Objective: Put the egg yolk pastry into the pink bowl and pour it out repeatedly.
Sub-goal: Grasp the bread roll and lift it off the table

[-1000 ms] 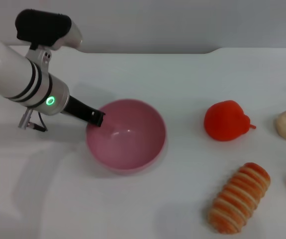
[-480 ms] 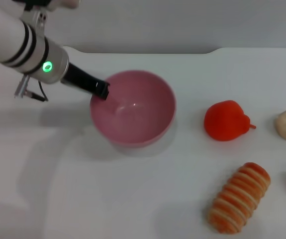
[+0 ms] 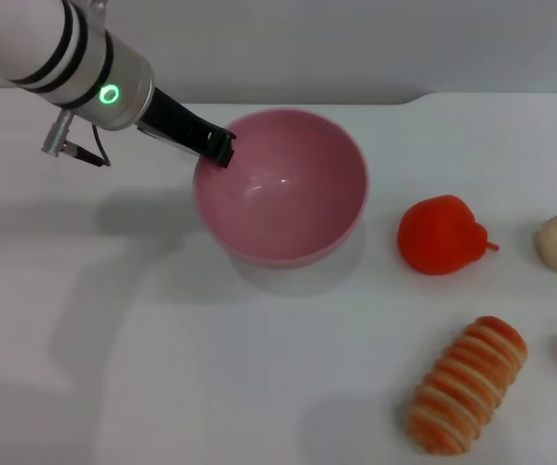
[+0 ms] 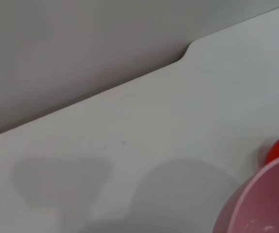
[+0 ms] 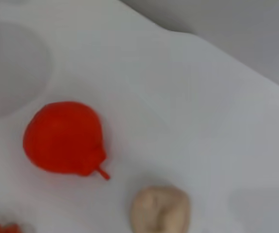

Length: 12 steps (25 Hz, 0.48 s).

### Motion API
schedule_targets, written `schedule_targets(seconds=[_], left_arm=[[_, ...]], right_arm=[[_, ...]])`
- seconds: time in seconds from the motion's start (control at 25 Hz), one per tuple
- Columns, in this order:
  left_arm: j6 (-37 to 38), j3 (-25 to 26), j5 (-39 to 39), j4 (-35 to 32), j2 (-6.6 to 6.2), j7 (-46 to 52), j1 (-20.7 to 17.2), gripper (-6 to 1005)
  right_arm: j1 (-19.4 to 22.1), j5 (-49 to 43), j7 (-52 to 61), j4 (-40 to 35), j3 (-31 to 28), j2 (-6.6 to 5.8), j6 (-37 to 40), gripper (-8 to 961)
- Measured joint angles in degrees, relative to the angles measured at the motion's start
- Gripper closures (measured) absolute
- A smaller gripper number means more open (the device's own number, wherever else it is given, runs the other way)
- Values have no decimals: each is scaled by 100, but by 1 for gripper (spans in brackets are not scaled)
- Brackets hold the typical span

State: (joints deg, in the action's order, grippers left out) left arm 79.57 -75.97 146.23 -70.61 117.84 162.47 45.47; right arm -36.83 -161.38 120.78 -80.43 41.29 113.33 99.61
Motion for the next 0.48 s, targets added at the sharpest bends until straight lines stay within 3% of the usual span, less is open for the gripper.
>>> schedule_targets(seconds=[0.08, 0.28, 0.48], left_arm=[[-8, -19, -12, 13, 6, -1, 8, 958], [-22, -74, -29, 36, 26, 8, 1, 958], [-39, -78, -71, 39, 33, 23, -74, 958]], right_arm=[[58, -16, -60, 268, 74, 229, -480, 385], [106, -43, -75, 772, 253, 375, -1086, 386], [128, -34, -79, 1395, 349, 417, -1798, 387]])
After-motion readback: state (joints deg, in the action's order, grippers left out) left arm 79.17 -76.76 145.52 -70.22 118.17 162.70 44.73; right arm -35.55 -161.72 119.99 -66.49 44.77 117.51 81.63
